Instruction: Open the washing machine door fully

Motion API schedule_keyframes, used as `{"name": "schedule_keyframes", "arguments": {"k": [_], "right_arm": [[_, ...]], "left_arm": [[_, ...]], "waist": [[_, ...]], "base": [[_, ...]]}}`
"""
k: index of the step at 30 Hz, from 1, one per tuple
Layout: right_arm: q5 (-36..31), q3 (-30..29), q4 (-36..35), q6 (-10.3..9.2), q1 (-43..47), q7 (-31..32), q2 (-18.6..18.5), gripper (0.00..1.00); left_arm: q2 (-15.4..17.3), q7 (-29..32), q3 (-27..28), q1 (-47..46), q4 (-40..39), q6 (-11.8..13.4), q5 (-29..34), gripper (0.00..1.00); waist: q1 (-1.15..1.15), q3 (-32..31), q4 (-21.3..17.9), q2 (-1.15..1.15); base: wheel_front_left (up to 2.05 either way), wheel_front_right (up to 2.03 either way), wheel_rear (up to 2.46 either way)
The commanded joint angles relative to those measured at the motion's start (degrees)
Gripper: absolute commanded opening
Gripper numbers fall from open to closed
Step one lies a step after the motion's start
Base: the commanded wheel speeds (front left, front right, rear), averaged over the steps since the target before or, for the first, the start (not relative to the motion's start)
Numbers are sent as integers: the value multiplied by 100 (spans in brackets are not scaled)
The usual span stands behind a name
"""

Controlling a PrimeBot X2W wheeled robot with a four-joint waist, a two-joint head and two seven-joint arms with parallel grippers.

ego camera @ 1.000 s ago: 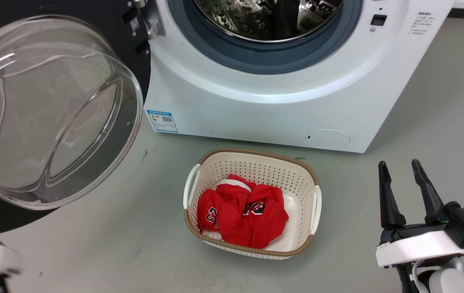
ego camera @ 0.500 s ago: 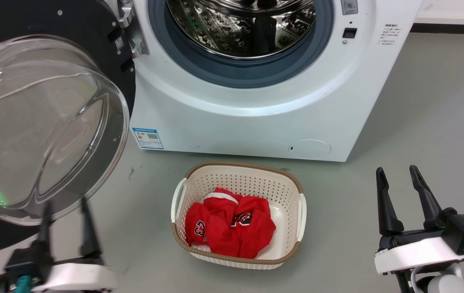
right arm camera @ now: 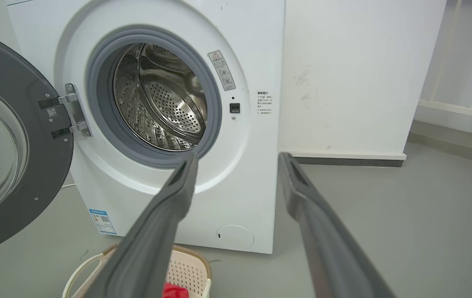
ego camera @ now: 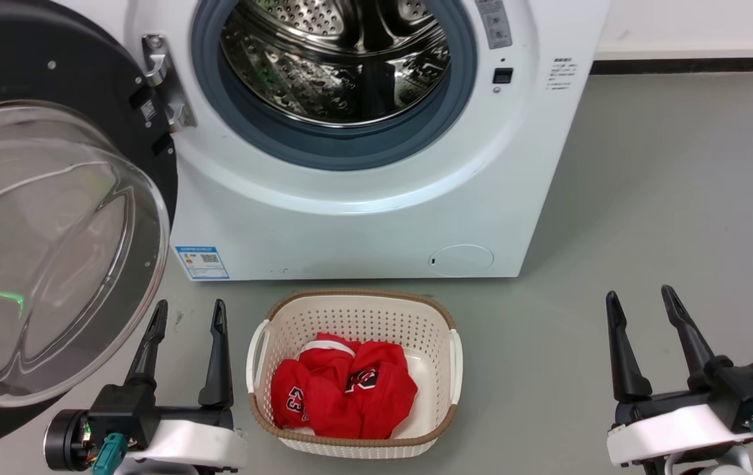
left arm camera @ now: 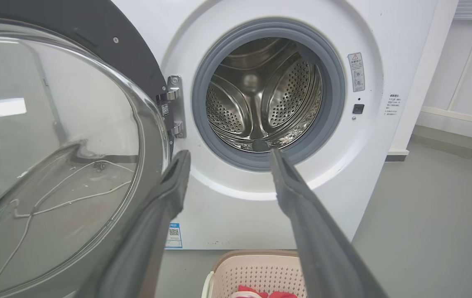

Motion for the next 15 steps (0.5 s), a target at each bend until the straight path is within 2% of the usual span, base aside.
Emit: {"name": "schedule_keyframes", "arguments": {"k": [1, 15], "right_arm": [[-10, -6, -5, -2, 79, -9, 5, 100], [117, 53, 107, -2, 152, -9, 5, 100]], "left_arm": [[7, -13, 17, 49, 21, -4, 30, 100], [6, -13, -5, 193, 109, 48, -4, 100]], "waist": [[0, -51, -61, 0], [0, -93, -79, 0]], "base": [[0, 0, 0], [0, 0, 0]]}}
